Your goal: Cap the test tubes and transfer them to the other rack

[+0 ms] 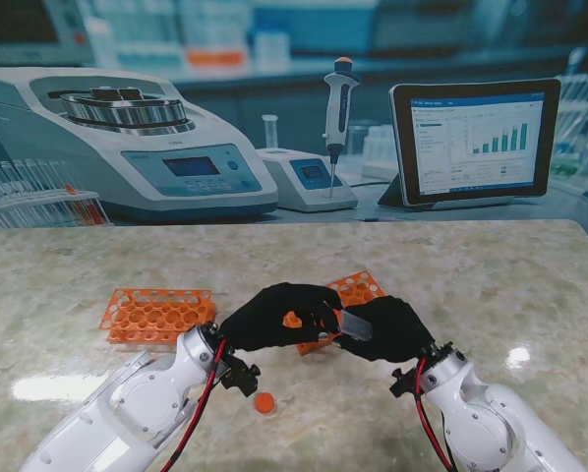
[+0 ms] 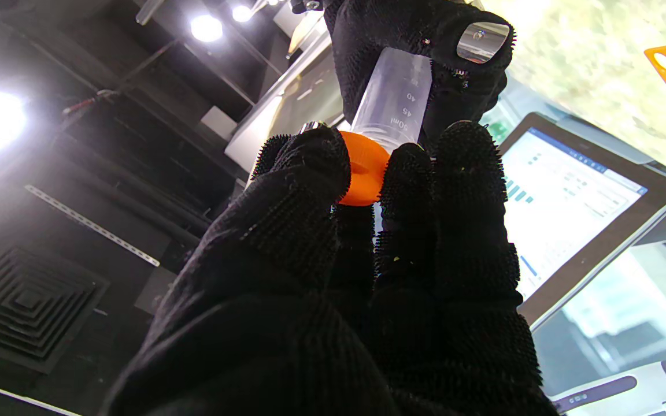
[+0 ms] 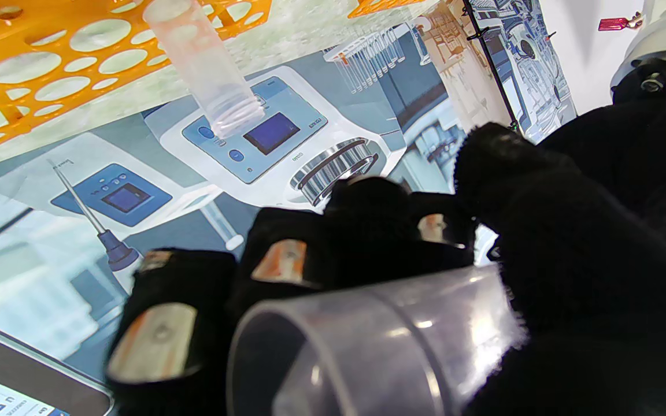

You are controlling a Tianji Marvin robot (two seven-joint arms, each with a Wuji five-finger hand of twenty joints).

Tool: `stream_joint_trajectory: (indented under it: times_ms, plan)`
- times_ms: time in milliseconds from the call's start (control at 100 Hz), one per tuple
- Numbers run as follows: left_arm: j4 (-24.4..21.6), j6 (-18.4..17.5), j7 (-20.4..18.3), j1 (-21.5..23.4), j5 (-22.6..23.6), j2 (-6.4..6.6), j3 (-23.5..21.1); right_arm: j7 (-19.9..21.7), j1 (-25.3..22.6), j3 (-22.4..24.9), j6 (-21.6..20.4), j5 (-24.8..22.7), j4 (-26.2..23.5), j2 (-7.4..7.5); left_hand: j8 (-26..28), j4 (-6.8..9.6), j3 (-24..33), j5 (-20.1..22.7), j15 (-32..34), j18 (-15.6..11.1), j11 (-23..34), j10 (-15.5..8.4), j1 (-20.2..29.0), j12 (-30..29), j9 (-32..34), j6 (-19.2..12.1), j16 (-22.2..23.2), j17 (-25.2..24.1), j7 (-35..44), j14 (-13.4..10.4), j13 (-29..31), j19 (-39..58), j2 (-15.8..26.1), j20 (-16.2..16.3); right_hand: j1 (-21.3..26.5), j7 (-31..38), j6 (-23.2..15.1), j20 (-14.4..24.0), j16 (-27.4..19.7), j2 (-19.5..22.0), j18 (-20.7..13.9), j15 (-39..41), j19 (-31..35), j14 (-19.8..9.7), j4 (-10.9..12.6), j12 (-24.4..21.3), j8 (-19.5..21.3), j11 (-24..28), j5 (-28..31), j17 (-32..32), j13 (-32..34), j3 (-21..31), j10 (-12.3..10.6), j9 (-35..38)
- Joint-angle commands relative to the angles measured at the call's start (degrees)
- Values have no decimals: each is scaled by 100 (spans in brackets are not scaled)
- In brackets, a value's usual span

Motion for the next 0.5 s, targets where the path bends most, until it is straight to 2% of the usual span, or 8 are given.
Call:
stream_joint_trajectory:
  times_ms: [0, 190, 370, 490]
  plan:
    - [26, 29, -15, 6, 3, -13, 32, -2, -24, -23, -15, 0, -41, -27, -190, 132, 25, -180, -99, -212, 77, 114, 535, -94, 278, 106, 42, 43, -445, -23, 218, -128, 123, 183, 339, 345, -359, 38, 264, 36, -72, 943, 637, -774, 100, 83, 212, 31, 248, 166, 419, -8, 93, 366]
    - [25, 65, -12, -3, 26, -14, 30, -2, -24, -23, -15, 0, -41, -27, -249, 133, 16, -172, -138, -184, 39, 179, 536, -225, 296, 230, -14, 70, -629, -8, 281, -121, 89, 188, 338, 344, -361, 38, 264, 31, -72, 943, 637, -774, 100, 83, 212, 31, 244, 166, 419, -6, 93, 364]
    - [4, 96, -7, -1, 146, -5, -24, -2, -24, -23, -16, 0, -40, -27, 116, 119, -33, -257, -226, -145, 35, 237, 535, -442, 379, 317, -141, 134, -305, 37, 421, -98, 68, 164, 339, 343, -361, 38, 263, 35, -72, 941, 637, -775, 100, 84, 213, 32, 245, 166, 419, -6, 90, 366]
    - [1, 120, -28, -10, 185, 4, -40, -11, -20, -26, -48, 9, -39, -30, 158, 106, -19, -205, -250, -119, 27, 256, 535, -503, 401, 397, -158, 147, -197, 67, 455, -92, 75, 161, 336, 343, -361, 38, 263, 38, -72, 941, 637, -775, 99, 84, 214, 32, 245, 166, 419, -7, 90, 366]
